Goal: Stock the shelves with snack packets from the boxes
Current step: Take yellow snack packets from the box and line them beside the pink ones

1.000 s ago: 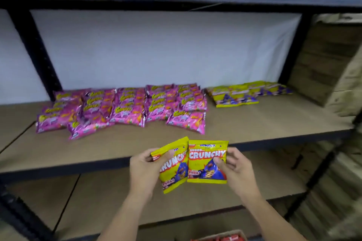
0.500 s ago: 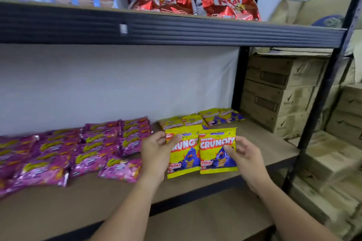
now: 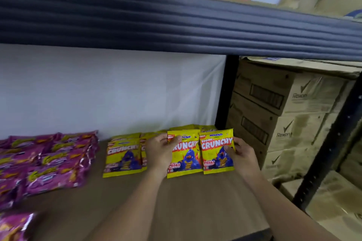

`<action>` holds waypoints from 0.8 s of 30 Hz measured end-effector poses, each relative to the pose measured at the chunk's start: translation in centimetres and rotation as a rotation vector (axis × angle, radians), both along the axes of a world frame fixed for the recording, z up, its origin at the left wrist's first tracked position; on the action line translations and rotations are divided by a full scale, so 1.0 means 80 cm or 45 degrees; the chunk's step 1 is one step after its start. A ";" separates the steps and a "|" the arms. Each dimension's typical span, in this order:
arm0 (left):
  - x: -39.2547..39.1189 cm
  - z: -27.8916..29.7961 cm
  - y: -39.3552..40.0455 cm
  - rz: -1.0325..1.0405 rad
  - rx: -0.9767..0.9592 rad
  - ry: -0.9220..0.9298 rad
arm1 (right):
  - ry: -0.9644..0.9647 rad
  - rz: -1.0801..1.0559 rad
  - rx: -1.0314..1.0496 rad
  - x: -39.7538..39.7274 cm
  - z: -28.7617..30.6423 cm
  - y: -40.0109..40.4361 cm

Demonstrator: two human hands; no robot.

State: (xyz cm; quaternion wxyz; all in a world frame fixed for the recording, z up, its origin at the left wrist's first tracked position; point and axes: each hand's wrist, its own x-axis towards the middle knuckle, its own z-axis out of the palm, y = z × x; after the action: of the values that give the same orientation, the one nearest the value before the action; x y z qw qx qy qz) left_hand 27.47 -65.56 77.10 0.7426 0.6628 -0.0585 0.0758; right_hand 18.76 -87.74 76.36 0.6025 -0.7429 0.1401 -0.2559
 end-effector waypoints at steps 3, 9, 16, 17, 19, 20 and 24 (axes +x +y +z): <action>0.036 -0.017 -0.032 0.014 0.119 -0.004 | 0.060 -0.029 -0.043 0.037 -0.009 -0.034; 0.061 -0.019 -0.073 0.149 0.228 0.092 | 0.166 -0.052 -0.216 0.090 -0.032 -0.062; 0.057 -0.035 -0.087 0.163 0.626 -0.173 | 0.274 -0.062 -0.601 0.107 -0.040 -0.063; 0.057 -0.041 -0.088 0.132 0.722 -0.278 | 0.285 -0.045 -0.643 0.108 -0.044 -0.064; 0.053 -0.048 -0.086 0.037 0.886 -0.431 | 0.317 -0.035 -0.763 0.107 -0.053 -0.063; 0.050 -0.050 -0.083 -0.004 0.956 -0.470 | 0.336 -0.048 -0.836 0.103 -0.054 -0.062; 0.036 -0.060 -0.072 -0.081 1.377 -0.705 | 0.236 0.027 -1.197 0.089 -0.052 -0.054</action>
State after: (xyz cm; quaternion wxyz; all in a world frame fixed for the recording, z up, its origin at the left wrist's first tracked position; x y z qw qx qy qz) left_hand 30.32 -71.32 72.30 0.2598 0.8996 -0.2995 0.1829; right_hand 25.89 -92.08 72.23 0.1886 -0.9560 0.0546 -0.2180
